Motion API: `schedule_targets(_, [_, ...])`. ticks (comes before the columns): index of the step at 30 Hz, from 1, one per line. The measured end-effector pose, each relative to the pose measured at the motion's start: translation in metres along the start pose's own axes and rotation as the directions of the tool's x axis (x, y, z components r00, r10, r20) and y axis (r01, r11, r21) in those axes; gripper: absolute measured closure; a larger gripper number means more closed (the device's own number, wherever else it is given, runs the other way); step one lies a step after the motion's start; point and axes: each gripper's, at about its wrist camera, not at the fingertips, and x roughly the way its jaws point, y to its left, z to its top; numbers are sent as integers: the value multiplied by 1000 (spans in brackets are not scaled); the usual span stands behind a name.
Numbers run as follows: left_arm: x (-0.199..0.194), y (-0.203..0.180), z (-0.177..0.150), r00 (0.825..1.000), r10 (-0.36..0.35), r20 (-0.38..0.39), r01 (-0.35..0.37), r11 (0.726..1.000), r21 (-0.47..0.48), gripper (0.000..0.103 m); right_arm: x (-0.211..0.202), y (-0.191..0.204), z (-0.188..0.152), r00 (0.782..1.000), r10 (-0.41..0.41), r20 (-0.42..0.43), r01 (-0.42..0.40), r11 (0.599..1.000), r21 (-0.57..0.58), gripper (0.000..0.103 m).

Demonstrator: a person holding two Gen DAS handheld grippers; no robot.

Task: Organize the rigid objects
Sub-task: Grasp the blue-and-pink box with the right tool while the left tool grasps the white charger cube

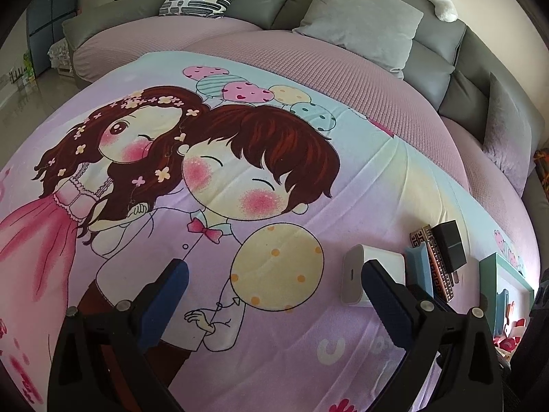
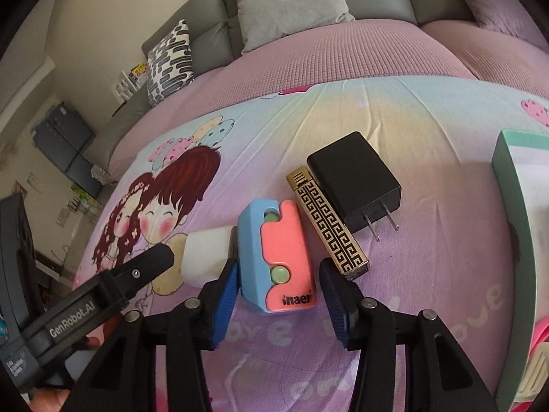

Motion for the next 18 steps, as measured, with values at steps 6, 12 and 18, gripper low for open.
schedule_targets(6, [0,-3,1,1000,-4,-1,4,1000,11,2,-1,-1,-1,1000,-1,2,1,1000,8,56])
schedule_targets(12, [0,-17,0,999,-38,1,38,998,53,2,-9,3,-8,998,-62,1,62,998,-21,56])
schedule_targets(18, [4,-38,-3,999,-53,-14,54,991,119,2,-21,6,-21,987,-162,-10,161,984,-79,56])
